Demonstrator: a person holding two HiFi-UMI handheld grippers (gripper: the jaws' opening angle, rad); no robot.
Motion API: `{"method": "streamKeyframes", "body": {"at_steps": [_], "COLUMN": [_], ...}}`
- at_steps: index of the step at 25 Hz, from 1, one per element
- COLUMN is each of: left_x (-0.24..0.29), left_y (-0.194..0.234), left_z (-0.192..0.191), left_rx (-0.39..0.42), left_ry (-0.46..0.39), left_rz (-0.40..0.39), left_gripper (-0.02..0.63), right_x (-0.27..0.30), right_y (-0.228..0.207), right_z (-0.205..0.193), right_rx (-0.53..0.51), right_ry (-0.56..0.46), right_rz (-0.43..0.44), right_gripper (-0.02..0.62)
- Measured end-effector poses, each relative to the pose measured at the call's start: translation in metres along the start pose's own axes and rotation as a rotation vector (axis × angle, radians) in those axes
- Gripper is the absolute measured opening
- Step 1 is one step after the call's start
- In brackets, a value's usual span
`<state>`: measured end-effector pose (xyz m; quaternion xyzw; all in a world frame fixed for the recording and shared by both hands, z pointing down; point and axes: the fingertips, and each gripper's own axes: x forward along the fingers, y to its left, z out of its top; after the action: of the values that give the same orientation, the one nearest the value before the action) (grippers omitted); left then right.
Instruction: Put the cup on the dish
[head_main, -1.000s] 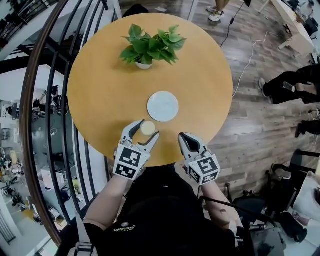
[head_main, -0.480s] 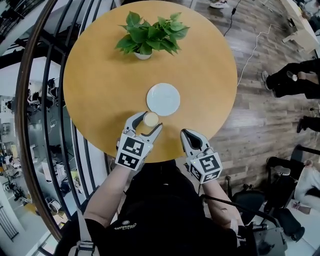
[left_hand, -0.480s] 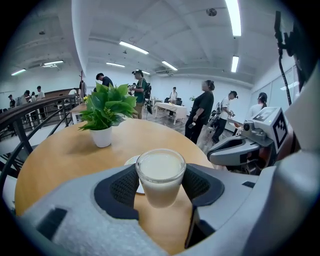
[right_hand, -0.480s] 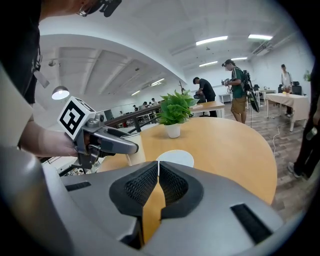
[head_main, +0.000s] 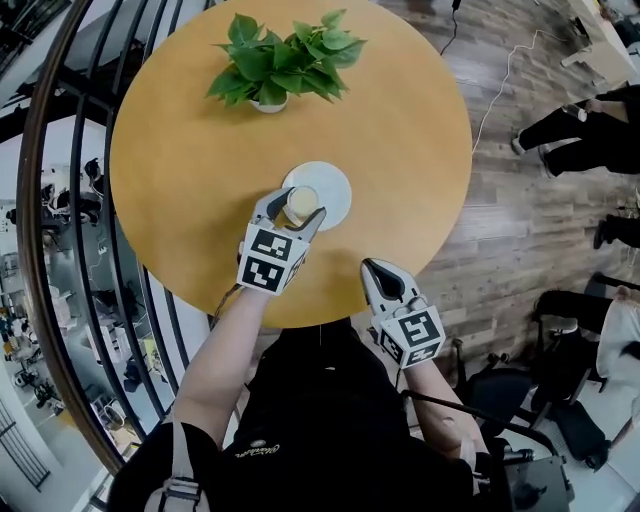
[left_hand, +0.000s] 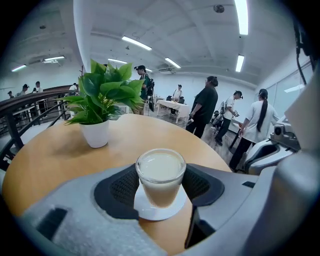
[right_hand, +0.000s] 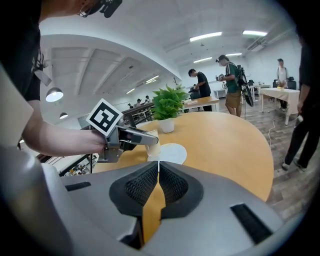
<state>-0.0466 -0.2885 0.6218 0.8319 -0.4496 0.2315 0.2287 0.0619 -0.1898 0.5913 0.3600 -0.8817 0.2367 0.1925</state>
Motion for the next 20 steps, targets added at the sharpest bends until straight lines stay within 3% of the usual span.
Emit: {"method": "streamKeyframes", "body": {"at_steps": [10,20], "left_x": [0.042,0.051], "left_y": [0.015,0.013], "left_z": [0.008,0.003], "left_rx": [0.021,0.05], "left_ry": [0.023,0.044], "left_rz": [0.012,0.015], "left_gripper": [0.265,0.266], "right_x": [0.004,0.009], "right_y": [-0.013,-0.025], "right_z": [-0.011,-0.009], "right_rx": [0.039,0.054], "right_ry": [0.02,0.02], "right_rz": [-0.017,-0.027], "right_gripper": [-0.003,-0.003]}}
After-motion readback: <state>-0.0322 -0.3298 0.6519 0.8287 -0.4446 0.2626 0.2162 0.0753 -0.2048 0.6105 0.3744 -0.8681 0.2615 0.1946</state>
